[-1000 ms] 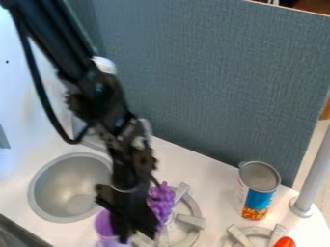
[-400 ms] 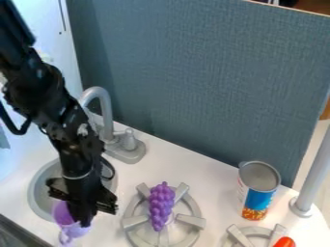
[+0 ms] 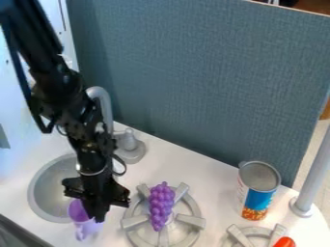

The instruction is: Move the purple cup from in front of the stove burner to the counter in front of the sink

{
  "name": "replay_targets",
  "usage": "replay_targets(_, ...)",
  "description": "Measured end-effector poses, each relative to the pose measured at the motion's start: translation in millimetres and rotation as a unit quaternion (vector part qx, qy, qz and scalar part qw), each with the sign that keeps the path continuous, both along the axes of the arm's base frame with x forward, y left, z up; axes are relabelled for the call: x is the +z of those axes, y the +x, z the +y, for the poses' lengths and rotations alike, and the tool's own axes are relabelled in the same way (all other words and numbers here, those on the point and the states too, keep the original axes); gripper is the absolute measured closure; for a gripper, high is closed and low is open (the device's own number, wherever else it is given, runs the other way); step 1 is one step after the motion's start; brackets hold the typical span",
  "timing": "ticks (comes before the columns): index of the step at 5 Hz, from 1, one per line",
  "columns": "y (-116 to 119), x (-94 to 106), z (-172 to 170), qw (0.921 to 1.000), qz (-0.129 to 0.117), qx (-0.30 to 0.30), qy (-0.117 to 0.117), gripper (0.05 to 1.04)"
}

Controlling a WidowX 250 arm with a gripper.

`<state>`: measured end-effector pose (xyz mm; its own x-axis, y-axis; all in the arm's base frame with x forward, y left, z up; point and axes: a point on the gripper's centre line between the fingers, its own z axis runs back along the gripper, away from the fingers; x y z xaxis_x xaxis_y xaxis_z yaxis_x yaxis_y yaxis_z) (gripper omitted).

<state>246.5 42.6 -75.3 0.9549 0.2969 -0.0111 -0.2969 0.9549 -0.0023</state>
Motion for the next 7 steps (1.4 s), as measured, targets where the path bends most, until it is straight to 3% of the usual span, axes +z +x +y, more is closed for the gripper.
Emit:
replay_targets(2, 5, -14.4, -10, 0.9996, 0.023, -0.008, -0.015, 0.971)
replay_targets(3, 0, -15.7, -10, 0.9995, 0.026, -0.009, -0.013, 0.778)
replay_targets(4, -5, -11.9, -16, 0.9995, 0.022, -0.022, -0.010, 0.488)
replay_targets(5, -3, 24.6, -22, 0.9992, -0.030, -0.027, -0.005, 0.189)
replay_targets(6, 0, 49.9, -45, 0.9962, -0.056, -0.064, 0.014, 0.074)
replay_targets(7, 13, 51.0, -73, 0.9921, -0.072, -0.103, 0.005, 0.078)
